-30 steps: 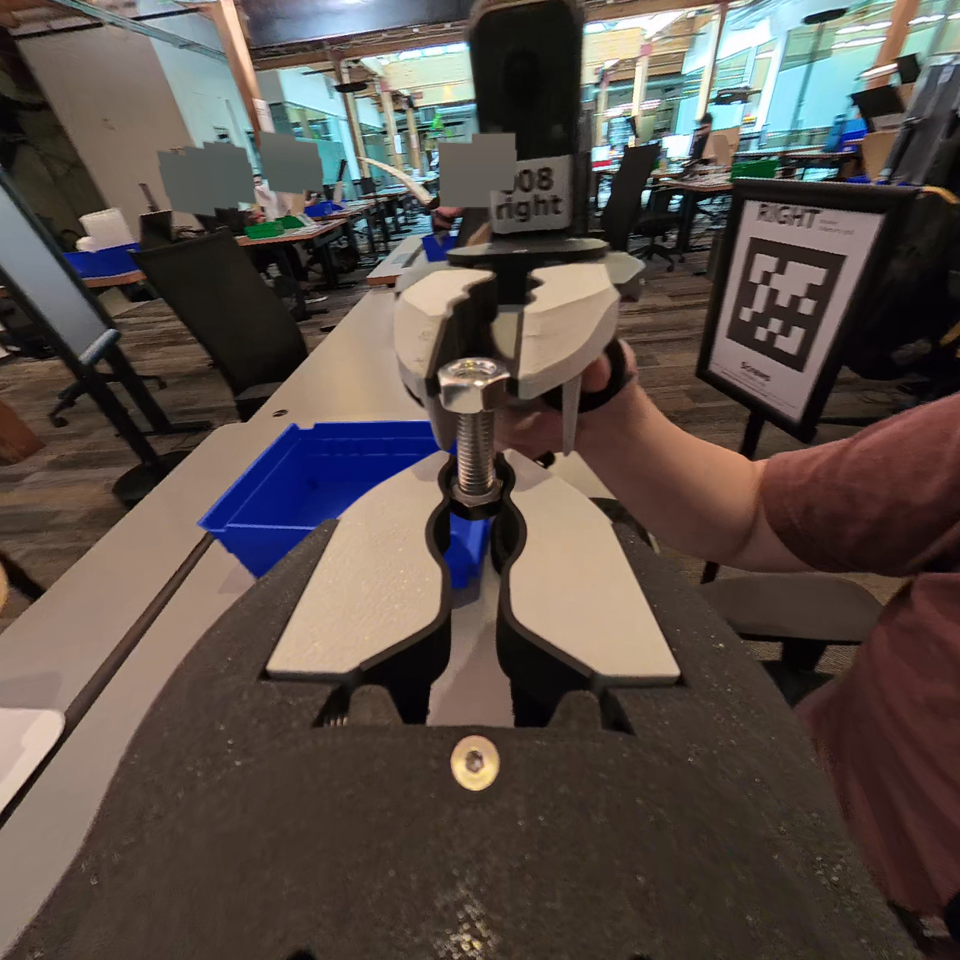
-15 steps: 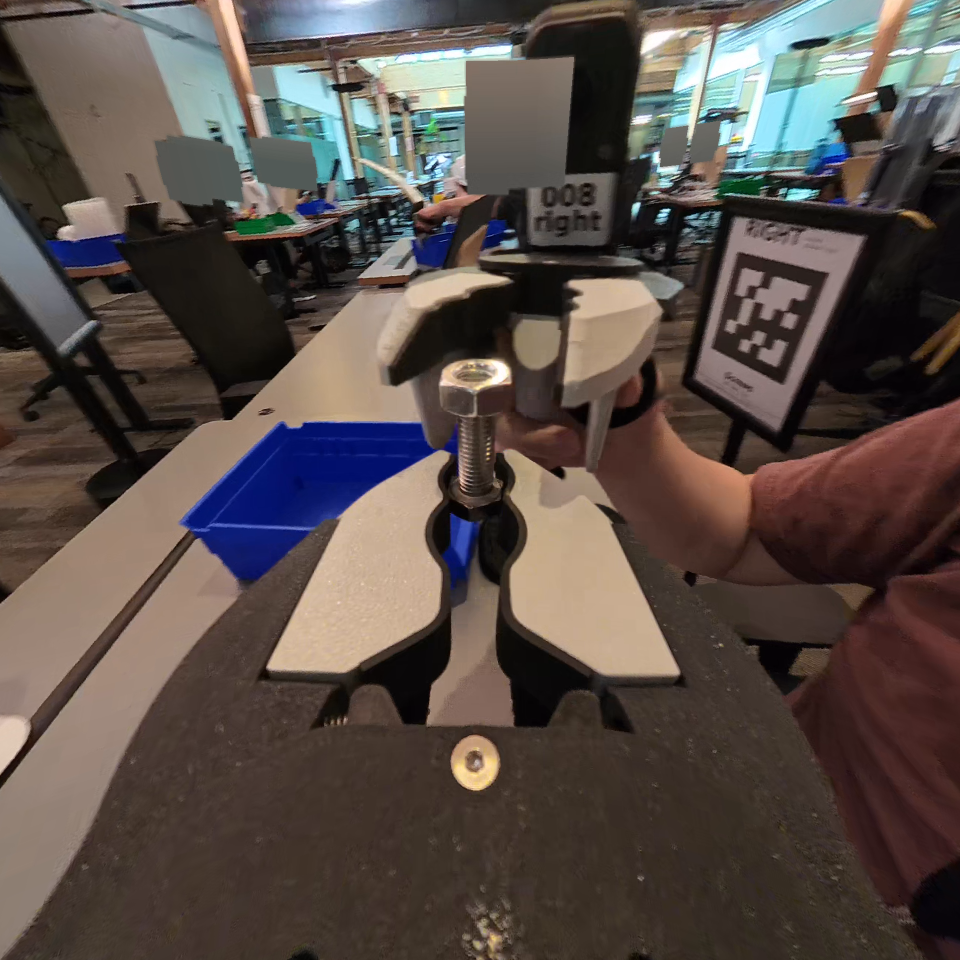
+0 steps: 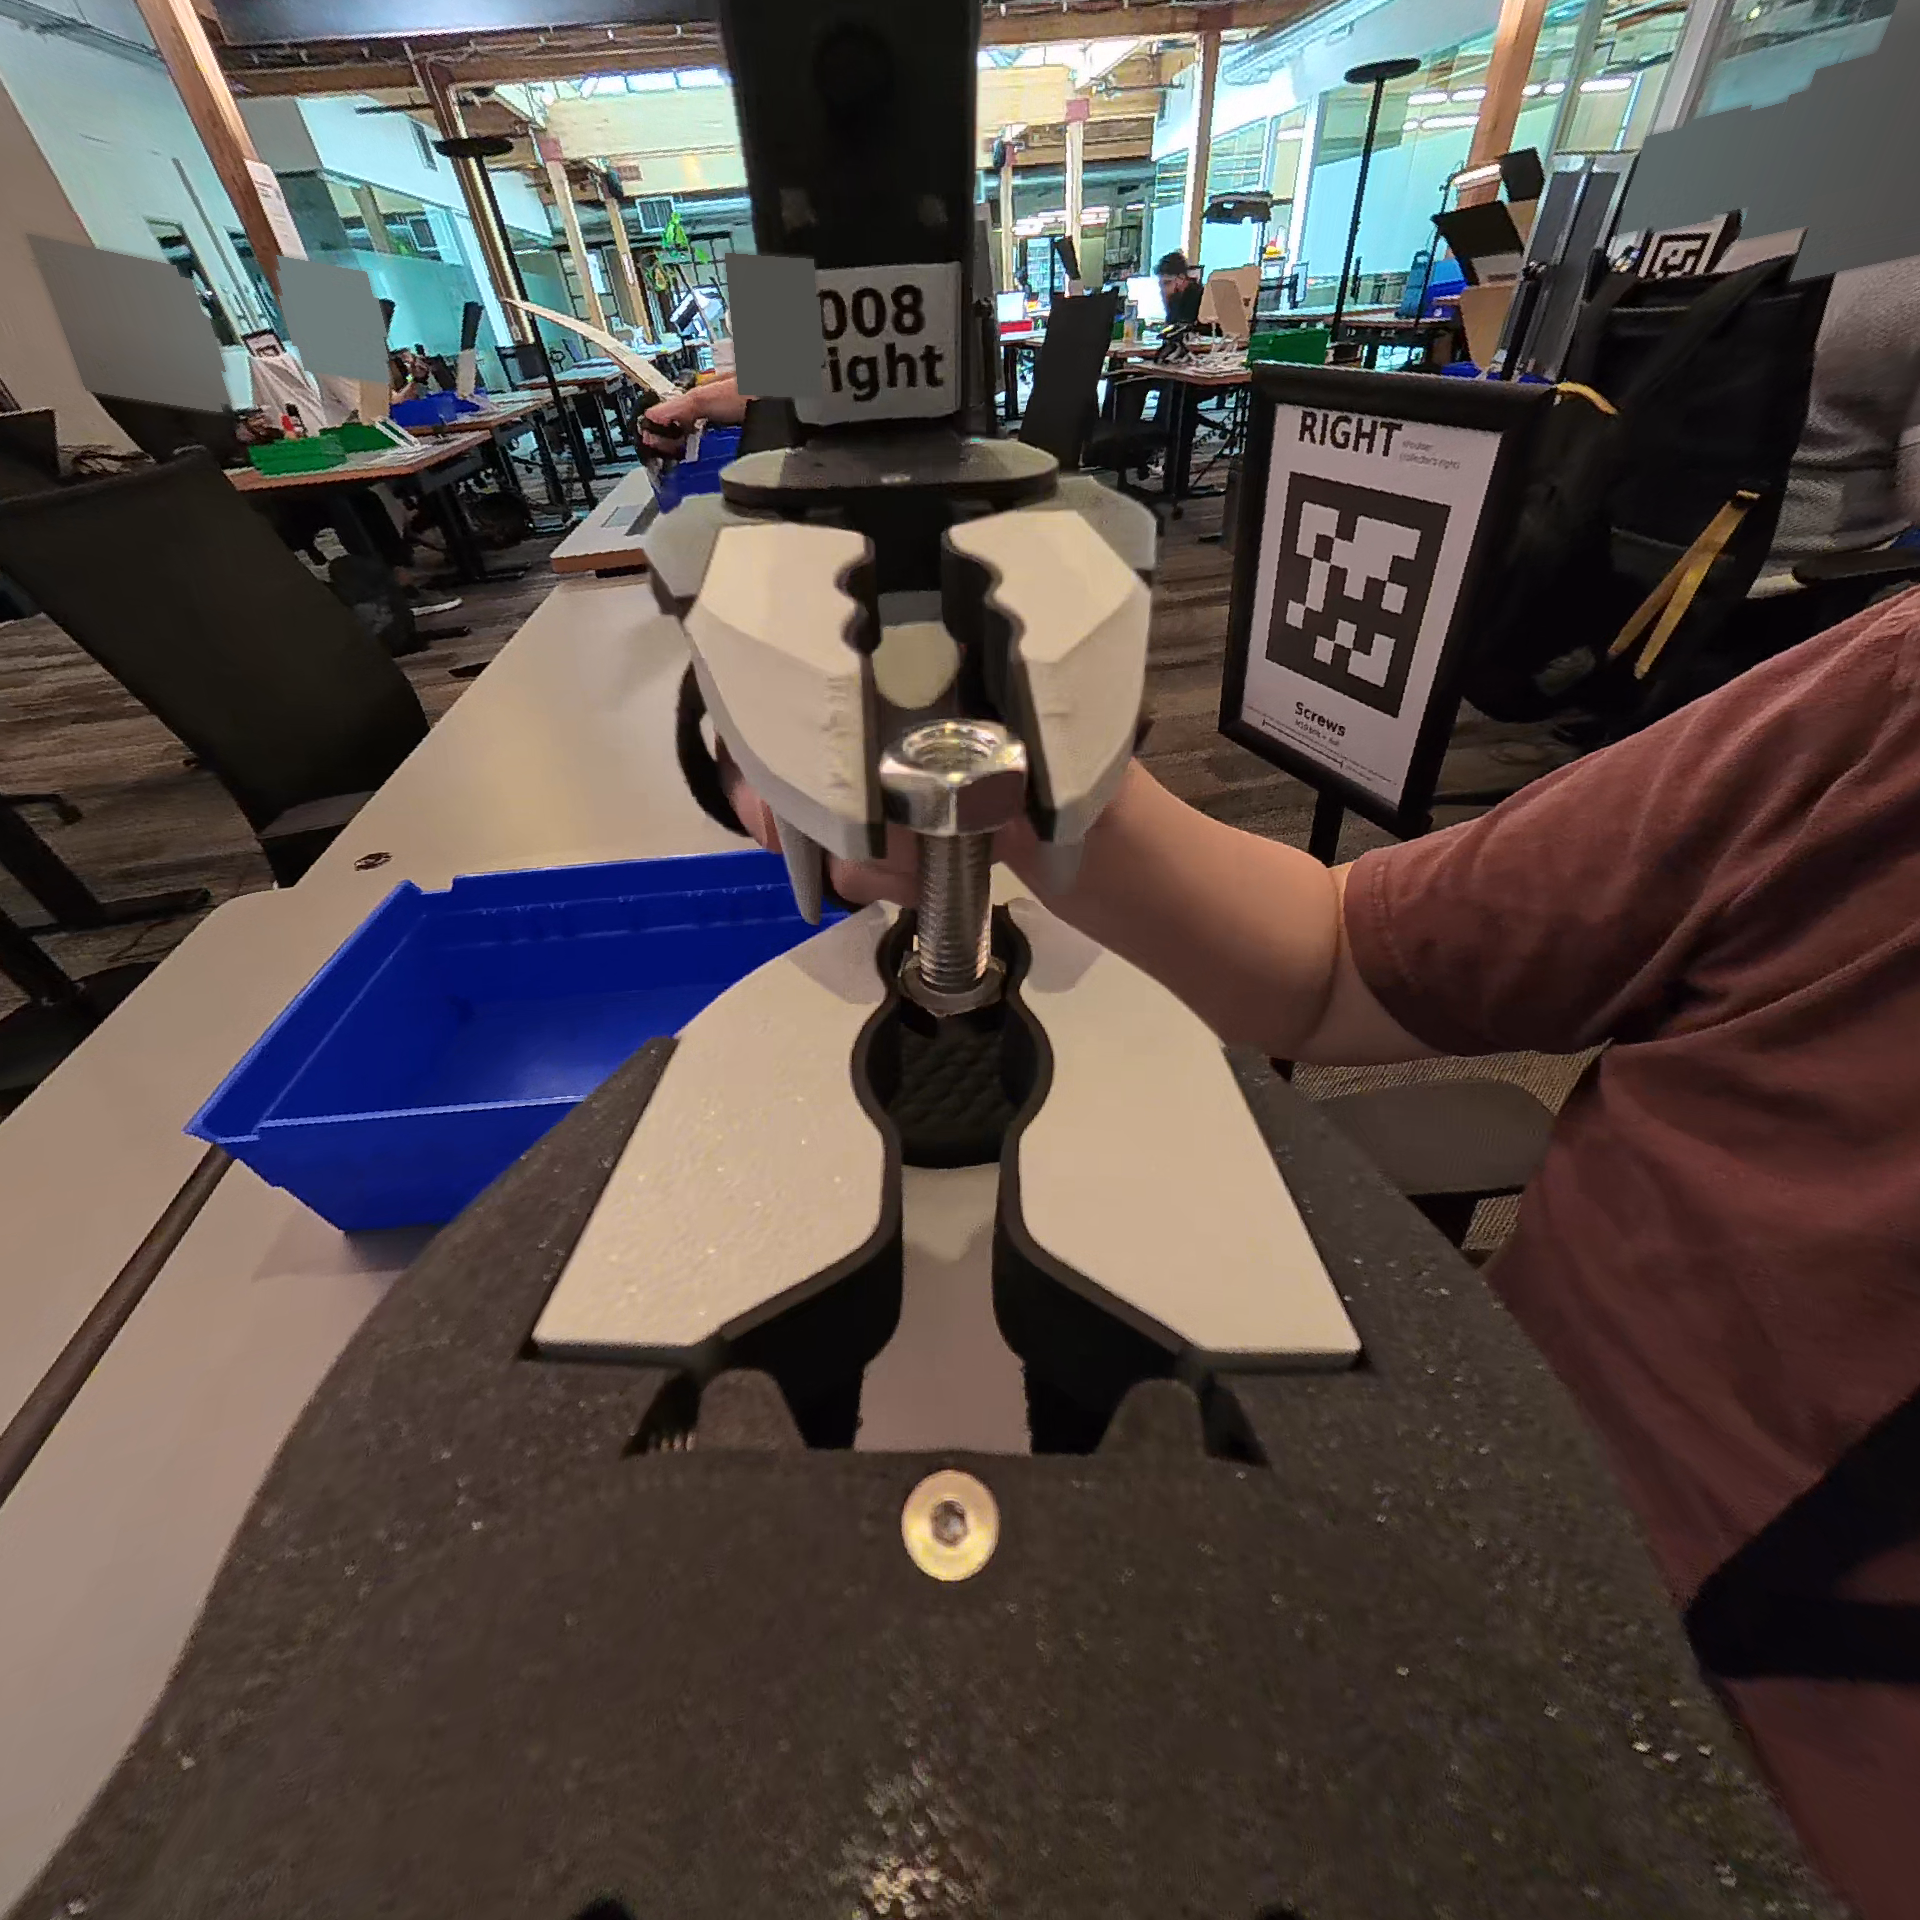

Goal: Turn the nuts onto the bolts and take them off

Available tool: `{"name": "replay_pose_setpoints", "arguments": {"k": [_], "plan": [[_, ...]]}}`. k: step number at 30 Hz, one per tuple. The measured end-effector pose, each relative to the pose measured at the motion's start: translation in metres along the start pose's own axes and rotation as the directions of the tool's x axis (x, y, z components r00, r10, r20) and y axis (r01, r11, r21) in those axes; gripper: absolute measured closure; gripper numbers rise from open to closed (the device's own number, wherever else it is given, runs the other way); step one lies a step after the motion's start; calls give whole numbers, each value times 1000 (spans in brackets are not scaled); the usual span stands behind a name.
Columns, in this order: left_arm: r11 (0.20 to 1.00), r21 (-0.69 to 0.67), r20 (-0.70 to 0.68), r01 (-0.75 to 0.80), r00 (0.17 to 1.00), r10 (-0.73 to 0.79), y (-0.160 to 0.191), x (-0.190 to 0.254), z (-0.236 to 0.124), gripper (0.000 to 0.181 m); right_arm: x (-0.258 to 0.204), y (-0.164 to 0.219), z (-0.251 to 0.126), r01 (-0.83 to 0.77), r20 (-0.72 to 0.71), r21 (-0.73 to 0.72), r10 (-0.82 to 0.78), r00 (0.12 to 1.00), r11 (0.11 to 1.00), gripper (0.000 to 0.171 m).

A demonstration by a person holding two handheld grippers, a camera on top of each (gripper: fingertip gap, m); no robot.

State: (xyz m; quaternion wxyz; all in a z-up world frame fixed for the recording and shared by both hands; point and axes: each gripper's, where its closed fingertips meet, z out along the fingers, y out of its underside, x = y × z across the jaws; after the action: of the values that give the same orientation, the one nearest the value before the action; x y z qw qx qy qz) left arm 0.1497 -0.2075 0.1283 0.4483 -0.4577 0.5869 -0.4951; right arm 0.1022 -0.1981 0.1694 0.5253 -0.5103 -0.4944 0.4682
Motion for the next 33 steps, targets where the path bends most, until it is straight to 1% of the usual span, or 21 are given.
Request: {"name": "replay_pose_setpoints", "arguments": {"k": [2,4,7,10,13,15,16,18,22,25,27,30,33], "plan": [[1000,1,19,-5,1000,5,0,-3,-1,168,3,-1,1,-9,-28,9,10,1000,1000,153],[1000,0,58,-5,998,5,-1,-8,-2,168,9,-1,1,-10,-90,21,12,996,1000,153],[999,-35,184,-33,982,39,3,-24,-5,168,23,1,0,-3,-243,27,9,970,1000,153],[995,-83,329,-56,941,80,7,-43,-9,168,35,4,-1,-8,-401,68,34,915,998,153],[995,-91,361,-38,930,69,9,-48,-11,168,40,4,-1,16,-490,97,34,871,995,153],[995,-90,354,-31,933,61,10,-48,-11,168,39,5,-1,38,-500,84,9,866,996,153],[996,-83,337,-29,940,56,10,-46,-10,168,36,3,0,57,-478,80,-12,878,995,150],[998,-63,267,-21,963,37,7,-36,-7,168,23,-3,1,74,-377,100,-32,926,992,143],[1000,-9,62,-7,998,7,-1,-6,-2,168,4,-12,-8,42,-142,106,-27,990,993,142],[1000,2,-19,-5,1000,5,-3,7,0,168,-9,-13,-13,-12,21,90,10,1000,996,142],[1000,2,-34,-8,999,8,-3,10,0,168,-12,-11,-12,-19,65,72,14,998,997,142],[1000,-4,-52,-14,999,14,-2,14,1,168,-12,-7,-9,-7,73,55,3,997,998,143],[1000,-7,-56,-15,998,15,-2,15,2,167,-16,-4,-6,-15,107,45,10,994,999,149]]}}
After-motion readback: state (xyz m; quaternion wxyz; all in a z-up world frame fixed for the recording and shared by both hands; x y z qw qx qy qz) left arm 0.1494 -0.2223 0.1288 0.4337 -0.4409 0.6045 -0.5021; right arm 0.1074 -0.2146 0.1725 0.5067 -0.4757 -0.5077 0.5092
